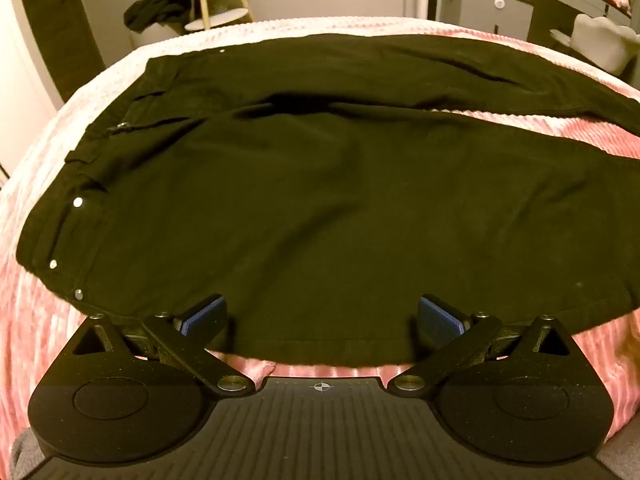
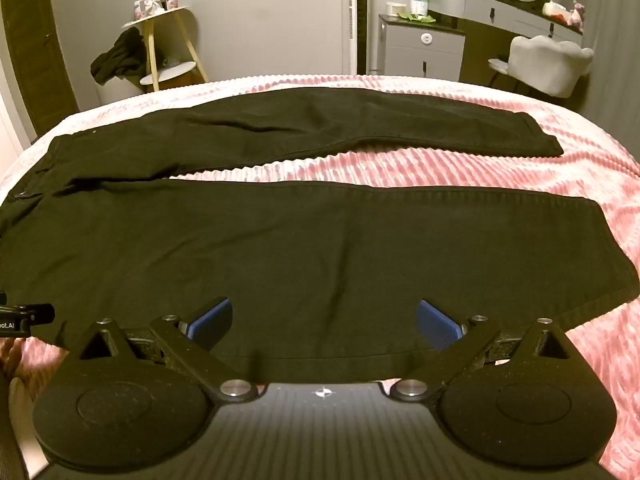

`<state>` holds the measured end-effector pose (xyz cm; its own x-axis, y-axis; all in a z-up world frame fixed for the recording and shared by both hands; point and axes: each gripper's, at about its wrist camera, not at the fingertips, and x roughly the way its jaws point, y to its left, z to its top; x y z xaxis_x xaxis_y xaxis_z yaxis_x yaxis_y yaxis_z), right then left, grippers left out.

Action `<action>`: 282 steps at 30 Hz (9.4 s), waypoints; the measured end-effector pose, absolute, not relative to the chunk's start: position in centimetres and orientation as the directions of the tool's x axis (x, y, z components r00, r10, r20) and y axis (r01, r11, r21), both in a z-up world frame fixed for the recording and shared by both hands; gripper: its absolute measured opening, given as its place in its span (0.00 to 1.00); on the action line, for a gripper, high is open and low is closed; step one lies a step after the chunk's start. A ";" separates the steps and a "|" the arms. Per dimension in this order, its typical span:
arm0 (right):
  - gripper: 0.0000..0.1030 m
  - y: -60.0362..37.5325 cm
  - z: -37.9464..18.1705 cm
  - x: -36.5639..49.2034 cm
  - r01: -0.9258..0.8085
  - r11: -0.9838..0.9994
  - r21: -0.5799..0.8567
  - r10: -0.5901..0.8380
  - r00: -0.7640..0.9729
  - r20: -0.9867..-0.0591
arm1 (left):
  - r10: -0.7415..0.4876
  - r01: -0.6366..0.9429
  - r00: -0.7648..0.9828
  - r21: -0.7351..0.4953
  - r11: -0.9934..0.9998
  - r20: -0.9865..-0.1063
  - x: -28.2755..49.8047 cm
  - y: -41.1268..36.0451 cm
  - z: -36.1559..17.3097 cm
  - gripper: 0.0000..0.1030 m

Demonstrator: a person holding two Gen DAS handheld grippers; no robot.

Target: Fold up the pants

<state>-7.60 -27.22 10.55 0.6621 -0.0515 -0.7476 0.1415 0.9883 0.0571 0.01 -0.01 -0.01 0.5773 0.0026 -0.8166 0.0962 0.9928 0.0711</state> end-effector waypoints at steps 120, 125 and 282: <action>0.96 -34.4 3.7 1.6 0.422 0.896 0.140 -0.045 0.400 -0.916 | 0.092 -0.097 0.751 0.029 0.995 -0.653 6.6 0.8 4.3 1.00; 0.96 -34.3 5.0 4.2 0.368 0.925 0.095 0.009 0.230 -0.973 | 0.116 -0.180 0.813 -0.056 0.982 -0.571 9.1 2.3 1.8 1.00; 0.24 -50.5 3.3 -9.9 0.707 0.592 0.387 -0.308 0.642 -0.702 | -0.063 -0.441 0.725 -0.533 0.721 -0.686 1.8 23.0 1.3 0.06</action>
